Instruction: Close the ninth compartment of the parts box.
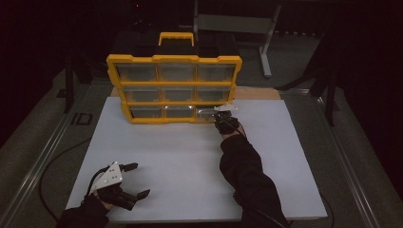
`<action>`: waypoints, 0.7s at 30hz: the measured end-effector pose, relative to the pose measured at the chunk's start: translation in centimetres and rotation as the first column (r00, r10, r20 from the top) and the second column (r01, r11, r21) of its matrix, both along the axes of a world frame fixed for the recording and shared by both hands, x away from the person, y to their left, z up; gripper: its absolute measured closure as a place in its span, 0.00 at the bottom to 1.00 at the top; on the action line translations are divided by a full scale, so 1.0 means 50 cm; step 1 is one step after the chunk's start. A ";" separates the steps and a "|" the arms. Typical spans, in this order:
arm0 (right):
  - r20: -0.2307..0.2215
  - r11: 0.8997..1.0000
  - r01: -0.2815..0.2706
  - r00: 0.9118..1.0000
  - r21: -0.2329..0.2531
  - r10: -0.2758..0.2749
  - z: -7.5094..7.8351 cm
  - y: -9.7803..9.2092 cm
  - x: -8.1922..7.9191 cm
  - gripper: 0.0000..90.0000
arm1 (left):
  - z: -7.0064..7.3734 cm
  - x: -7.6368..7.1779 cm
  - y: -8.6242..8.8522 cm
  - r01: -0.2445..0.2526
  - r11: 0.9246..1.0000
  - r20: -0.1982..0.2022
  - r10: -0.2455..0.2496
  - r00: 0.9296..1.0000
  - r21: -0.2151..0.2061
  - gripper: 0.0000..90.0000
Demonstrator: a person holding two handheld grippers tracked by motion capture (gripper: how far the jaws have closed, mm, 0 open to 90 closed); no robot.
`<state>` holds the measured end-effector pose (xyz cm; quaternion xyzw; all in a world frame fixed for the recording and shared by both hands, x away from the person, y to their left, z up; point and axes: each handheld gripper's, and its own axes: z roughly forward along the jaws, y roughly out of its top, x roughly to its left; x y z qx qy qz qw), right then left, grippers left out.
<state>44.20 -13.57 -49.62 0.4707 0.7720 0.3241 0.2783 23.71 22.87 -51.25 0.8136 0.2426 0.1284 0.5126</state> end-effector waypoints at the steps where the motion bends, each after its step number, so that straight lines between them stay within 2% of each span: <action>1: -0.001 1.000 0.003 1.000 -0.002 -0.003 0.000 0.001 0.001 1.00 | 0.000 0.000 0.000 0.000 1.000 -0.002 0.000 1.000 -0.002 0.00; 17: -0.001 1.000 0.020 1.000 0.000 -0.020 0.001 0.004 0.024 1.00 | 0.000 0.000 0.001 -0.001 1.000 -0.003 0.001 1.000 -0.007 0.00; 21: 0.001 1.000 0.021 1.000 -0.013 -0.021 0.000 0.006 0.028 1.00 | 0.000 -0.001 0.002 -0.002 1.000 -0.003 0.002 1.000 -0.006 0.00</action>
